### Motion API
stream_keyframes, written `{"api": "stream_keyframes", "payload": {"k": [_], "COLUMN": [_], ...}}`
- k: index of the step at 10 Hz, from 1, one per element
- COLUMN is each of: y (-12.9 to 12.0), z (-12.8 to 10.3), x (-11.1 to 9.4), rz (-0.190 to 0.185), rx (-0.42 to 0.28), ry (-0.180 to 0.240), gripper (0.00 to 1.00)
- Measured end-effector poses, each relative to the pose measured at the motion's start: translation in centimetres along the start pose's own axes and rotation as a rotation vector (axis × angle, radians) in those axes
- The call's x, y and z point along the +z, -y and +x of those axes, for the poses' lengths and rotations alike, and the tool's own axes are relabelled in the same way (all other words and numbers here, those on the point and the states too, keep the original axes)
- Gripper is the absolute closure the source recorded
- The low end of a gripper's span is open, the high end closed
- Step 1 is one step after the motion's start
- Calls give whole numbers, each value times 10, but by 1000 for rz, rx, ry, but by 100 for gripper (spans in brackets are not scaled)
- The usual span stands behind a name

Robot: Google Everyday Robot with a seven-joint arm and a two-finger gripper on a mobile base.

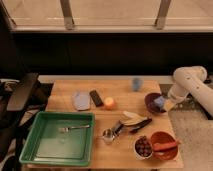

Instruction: Wipe purple bowl with sponge

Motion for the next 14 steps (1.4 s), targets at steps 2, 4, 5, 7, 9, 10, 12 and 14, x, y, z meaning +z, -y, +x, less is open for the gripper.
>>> {"api": "stream_keyframes", "payload": {"k": [2, 4, 5, 7, 9, 10, 12, 14], "y": [8, 6, -1, -19, -38, -43, -45, -28], "z": [-16, -31, -37, -41, -30, -22, -13, 2], "x": [-7, -7, -7, -6, -3, -3, -4, -8], "rz": [24, 28, 22, 4, -20, -26, -28, -3], "rx": [-23, -53, -71, -111, -133, -129, -113, -82], "ry": [4, 8, 15, 24, 23, 18, 10, -9], "gripper": [100, 100, 100, 100, 100, 100, 100, 100]}}
